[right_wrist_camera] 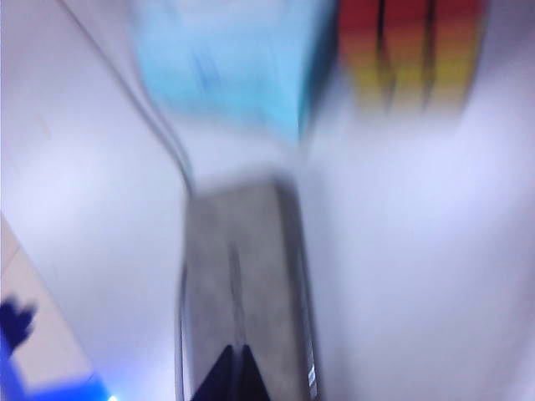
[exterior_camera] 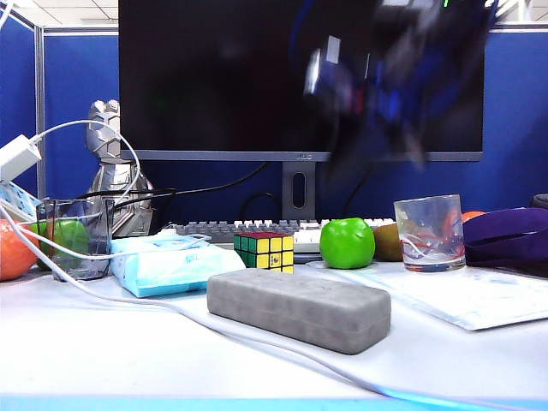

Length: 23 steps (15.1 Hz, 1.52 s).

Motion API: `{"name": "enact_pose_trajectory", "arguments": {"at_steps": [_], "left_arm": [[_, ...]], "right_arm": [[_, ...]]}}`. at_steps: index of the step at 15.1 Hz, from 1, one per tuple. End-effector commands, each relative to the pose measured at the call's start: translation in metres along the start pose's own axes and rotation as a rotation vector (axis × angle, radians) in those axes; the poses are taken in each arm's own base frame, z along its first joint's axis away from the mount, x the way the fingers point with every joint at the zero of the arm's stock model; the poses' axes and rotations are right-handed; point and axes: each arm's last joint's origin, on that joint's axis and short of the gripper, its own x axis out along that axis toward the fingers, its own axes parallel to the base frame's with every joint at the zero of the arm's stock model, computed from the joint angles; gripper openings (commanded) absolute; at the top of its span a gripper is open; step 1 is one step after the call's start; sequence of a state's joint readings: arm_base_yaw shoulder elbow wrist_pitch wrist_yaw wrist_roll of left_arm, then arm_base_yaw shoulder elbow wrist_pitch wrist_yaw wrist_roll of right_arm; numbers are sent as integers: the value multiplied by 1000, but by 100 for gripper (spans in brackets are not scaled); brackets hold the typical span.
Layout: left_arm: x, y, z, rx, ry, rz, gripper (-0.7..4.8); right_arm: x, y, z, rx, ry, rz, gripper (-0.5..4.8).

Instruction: Pick up the glasses, fold the temples of the glasses, place the glasses into the glasses case, and finally close the glasses case.

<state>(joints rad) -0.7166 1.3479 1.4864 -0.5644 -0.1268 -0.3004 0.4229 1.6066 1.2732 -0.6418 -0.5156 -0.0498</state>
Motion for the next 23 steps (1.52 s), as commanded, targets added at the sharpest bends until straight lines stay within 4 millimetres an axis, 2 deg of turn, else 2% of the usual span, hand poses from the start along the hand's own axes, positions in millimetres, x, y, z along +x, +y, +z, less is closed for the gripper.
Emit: {"name": "enact_pose_trajectory", "arguments": {"at_steps": [1,3,4,5,6,7,8,9,11,12,13,16,19,23], "left_arm": [[-48,4,13,66,-117,26,-6],[-86,9,15,62,-174,16,-6],[-119,15,11,91,-209,48,-6],[-138,20,5,106,-210,79,-6],[-152,25,-2,125,-202,107,-6],[-174,34,-18,163,-198,148,-6],[-183,40,-32,173,-205,144,-6],[-190,48,-57,156,-205,143,-6],[-182,58,-93,124,-180,125,-6],[-171,64,-119,122,-185,110,-6],[-163,68,-134,121,-187,106,-6],[-129,73,-174,159,-101,47,-6],[-90,75,-209,147,-89,-67,-6],[-60,80,-247,144,-140,-164,-6]], "right_arm": [[-71,34,10,-104,-266,-202,-5],[-114,57,3,-151,-399,-262,-5],[-136,68,-8,-168,-469,-321,-6],[-144,73,-20,-181,-516,-337,-5],[-146,75,-31,-192,-549,-335,-5],[-144,75,-56,-212,-614,-335,-5],[-138,72,-74,-215,-641,-345,-5],[-123,64,-105,-150,-654,-327,-5],[-101,52,-139,-20,-630,-343,-5],[-87,43,-160,20,-601,-409,-6],[-79,37,-174,52,-587,-477,-5],[-63,27,-202,82,-556,-556,-5],[-47,18,-220,99,-484,-570,-5],[-44,17,-223,103,-470,-572,-5]]}}
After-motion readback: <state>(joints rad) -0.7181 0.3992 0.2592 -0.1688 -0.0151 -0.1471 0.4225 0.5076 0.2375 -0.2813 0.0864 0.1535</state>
